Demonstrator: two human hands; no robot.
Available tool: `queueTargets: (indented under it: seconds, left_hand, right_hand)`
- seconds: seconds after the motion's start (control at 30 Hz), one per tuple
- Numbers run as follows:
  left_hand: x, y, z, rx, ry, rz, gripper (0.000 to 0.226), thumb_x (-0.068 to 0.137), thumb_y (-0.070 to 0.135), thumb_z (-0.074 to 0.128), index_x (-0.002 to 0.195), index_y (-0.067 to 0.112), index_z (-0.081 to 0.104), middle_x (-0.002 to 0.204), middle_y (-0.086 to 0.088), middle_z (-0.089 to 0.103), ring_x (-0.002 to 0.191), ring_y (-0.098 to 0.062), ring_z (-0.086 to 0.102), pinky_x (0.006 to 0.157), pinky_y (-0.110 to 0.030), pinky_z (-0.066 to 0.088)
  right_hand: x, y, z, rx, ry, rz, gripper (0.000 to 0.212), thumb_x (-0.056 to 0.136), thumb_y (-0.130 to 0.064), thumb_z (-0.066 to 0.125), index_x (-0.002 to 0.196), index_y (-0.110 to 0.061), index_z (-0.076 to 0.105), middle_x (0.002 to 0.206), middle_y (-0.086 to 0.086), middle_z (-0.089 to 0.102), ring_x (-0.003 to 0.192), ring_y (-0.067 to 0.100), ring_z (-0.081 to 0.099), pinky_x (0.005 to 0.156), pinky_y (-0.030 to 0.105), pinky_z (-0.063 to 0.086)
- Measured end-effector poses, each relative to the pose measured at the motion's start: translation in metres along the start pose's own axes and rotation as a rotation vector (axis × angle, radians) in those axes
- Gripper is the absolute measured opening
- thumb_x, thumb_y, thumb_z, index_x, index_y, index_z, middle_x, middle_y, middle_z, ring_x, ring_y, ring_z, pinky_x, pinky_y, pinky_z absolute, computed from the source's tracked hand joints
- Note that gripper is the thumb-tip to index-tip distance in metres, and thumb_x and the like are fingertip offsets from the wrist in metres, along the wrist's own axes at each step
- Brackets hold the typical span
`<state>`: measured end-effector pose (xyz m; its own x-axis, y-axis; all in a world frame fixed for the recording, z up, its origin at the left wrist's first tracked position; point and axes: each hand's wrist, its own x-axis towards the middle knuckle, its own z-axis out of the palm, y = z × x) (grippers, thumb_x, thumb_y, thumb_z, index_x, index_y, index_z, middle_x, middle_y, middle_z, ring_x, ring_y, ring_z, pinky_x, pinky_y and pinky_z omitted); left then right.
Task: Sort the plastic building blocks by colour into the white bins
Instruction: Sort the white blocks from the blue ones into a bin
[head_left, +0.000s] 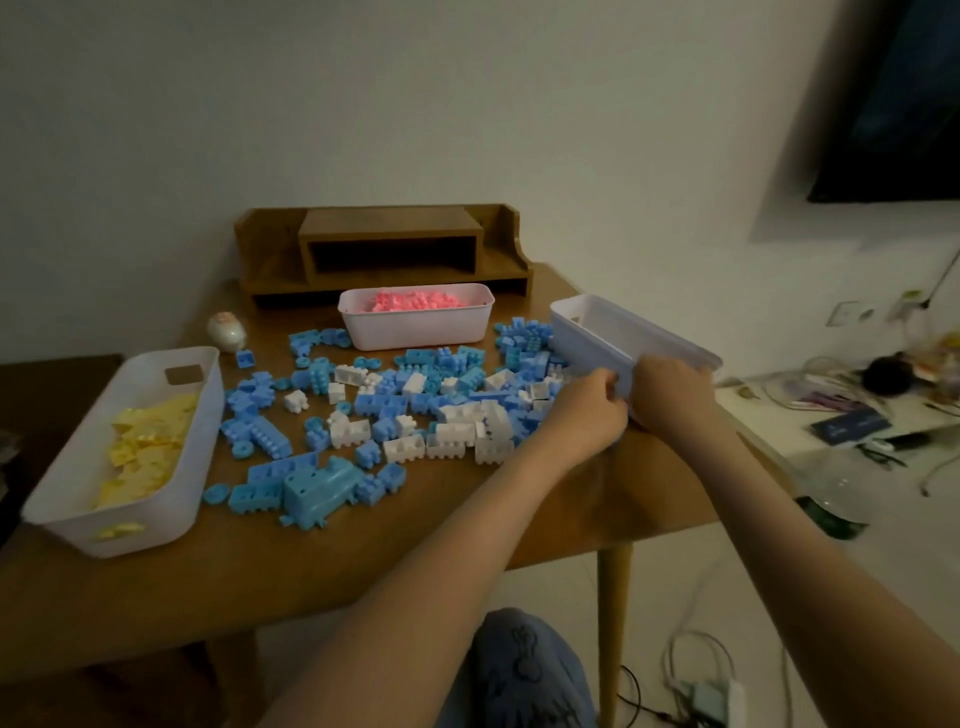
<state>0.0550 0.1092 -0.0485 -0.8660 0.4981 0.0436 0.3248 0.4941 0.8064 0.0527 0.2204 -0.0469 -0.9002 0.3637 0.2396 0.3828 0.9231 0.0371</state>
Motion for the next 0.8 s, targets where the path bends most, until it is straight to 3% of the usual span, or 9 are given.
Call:
queueTargets:
  seconds: [0.03,0.1,0.17,0.27,0.43,0.57,0.67,0.8]
  left_hand:
    - [0.002,0.003,0.006,-0.037,-0.026,-0.01,0.041,0.097,0.012,0.042,0.137,0.013,0.043,0.127,-0.012,0.054,0.093,-0.019,0.051,0.066,-0.025,0.043]
    - [0.007,0.006,0.014,-0.114,-0.074,-0.035,0.05,0.092,0.002,0.042,0.14,0.015,0.039,0.119,-0.012,0.055,0.086,-0.016,0.047,0.07,-0.032,0.047]
    - [0.011,0.009,0.017,-0.15,-0.105,-0.049,0.06,0.087,-0.003,0.043,0.143,0.017,0.036,0.124,-0.012,0.055,0.098,-0.021,0.051,0.082,-0.038,0.047]
    - [0.019,0.012,0.017,-0.177,-0.159,-0.055,0.063,0.086,-0.006,0.041,0.144,0.019,0.035,0.136,-0.011,0.05,0.118,-0.029,0.05,0.088,-0.037,0.046]
    - [0.026,0.018,0.018,-0.248,-0.253,-0.044,0.064,0.088,-0.009,0.038,0.147,0.016,0.031,0.143,-0.012,0.044,0.13,-0.03,0.041,0.105,-0.044,0.04]
    - [0.027,0.018,0.019,-0.3,-0.309,-0.053,0.07,0.092,-0.005,0.039,0.151,0.025,0.018,0.152,-0.009,0.031,0.138,-0.029,0.031,0.108,-0.049,0.036]
    - [0.025,0.019,0.018,-0.312,-0.301,-0.048,0.072,0.092,-0.007,0.039,0.151,0.027,0.015,0.15,-0.008,0.033,0.134,-0.028,0.035,0.107,-0.045,0.039]
    - [0.017,0.021,0.011,-0.27,-0.138,-0.049,0.059,0.096,0.004,0.039,0.149,0.021,0.022,0.146,-0.008,0.039,0.126,-0.025,0.044,0.102,-0.037,0.042]
  right_hand:
    - [0.001,0.001,0.0,0.012,0.011,-0.014,0.011,0.093,-0.015,0.048,0.097,-0.01,0.057,0.099,0.009,0.066,0.095,0.027,0.062,0.087,0.035,0.04]
    - [0.0,0.003,0.001,0.037,0.041,-0.038,0.01,0.093,-0.013,0.047,0.092,-0.009,0.056,0.099,0.012,0.066,0.093,0.029,0.062,0.08,0.034,0.041]
    - [-0.001,0.006,0.0,0.037,0.057,-0.053,0.011,0.094,-0.012,0.046,0.097,-0.006,0.055,0.1,0.012,0.065,0.094,0.029,0.061,0.078,0.033,0.038]
    - [-0.003,0.01,-0.004,0.026,0.057,-0.013,0.017,0.095,-0.012,0.045,0.108,-0.003,0.052,0.104,0.013,0.064,0.098,0.03,0.061,0.082,0.034,0.038]
    - [-0.005,0.018,-0.013,0.002,0.132,0.037,0.007,0.094,-0.01,0.045,0.095,-0.007,0.052,0.099,0.012,0.065,0.093,0.028,0.061,0.077,0.032,0.035]
    - [-0.007,0.021,-0.008,0.076,0.146,0.059,0.005,0.092,-0.013,0.048,0.093,-0.009,0.045,0.096,0.012,0.063,0.093,0.029,0.059,0.082,0.034,0.037]
    - [-0.007,0.021,-0.004,0.134,0.211,0.087,0.006,0.093,-0.013,0.045,0.089,-0.012,0.041,0.094,0.012,0.064,0.092,0.03,0.059,0.084,0.035,0.036]
    - [-0.013,0.017,-0.014,0.214,0.353,0.045,0.011,0.086,-0.001,0.041,0.087,-0.012,0.038,0.084,0.011,0.056,0.089,0.032,0.055,0.083,0.036,0.029]
